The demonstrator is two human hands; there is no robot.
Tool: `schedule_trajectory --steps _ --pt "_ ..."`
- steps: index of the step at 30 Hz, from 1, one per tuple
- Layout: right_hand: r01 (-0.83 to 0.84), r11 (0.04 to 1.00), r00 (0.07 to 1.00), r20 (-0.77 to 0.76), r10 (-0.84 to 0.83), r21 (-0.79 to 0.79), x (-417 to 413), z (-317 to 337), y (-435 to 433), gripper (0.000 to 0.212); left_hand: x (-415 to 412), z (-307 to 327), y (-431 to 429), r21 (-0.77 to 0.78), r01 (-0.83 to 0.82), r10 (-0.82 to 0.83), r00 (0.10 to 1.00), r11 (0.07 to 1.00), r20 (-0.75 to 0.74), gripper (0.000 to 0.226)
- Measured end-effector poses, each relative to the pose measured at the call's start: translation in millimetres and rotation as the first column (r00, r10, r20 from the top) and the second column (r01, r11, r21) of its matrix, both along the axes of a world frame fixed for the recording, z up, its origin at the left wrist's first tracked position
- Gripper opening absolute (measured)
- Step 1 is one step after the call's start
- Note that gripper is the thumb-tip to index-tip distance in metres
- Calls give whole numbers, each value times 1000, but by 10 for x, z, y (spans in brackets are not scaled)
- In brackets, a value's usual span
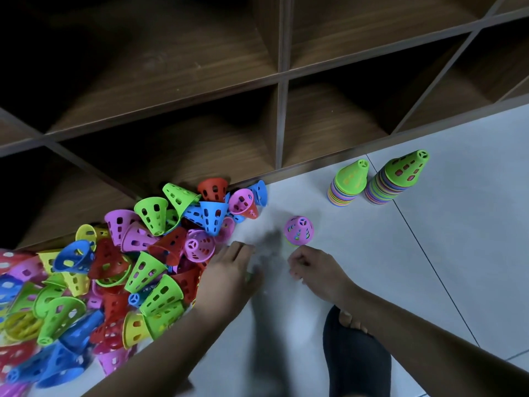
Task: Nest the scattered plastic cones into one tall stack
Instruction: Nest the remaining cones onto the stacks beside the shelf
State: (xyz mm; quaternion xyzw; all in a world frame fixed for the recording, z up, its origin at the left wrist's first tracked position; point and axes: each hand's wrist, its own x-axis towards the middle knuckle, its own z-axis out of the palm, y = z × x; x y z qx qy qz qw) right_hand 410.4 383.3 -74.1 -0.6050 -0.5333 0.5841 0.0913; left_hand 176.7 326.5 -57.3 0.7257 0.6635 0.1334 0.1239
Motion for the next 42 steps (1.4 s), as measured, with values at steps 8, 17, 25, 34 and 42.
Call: schedule_trajectory --steps 8,17,25,34,42 --pt "-300 813 952 207 224 498 -634 211 294 24 -281 -133 -250 -181 -41 3 979 983 -206 33" --pt "-709 338 692 703 162 620 -1054 170 847 41 -365 34 -196 -172 -82 57 987 982 -149 19" --pt "-824 203 559 818 135 529 -1018 230 976 47 -398 203 -47 -103 -176 173 984 979 -37 15" --pt "-655 277 754 632 178 703 -844 246 921 47 -387 344 72 -46 -258 262 947 965 188 14" --pt "188 801 980 -158 -117 569 -258 678 916 6 -329 626 247 -23 -360 341 862 933 376 9"
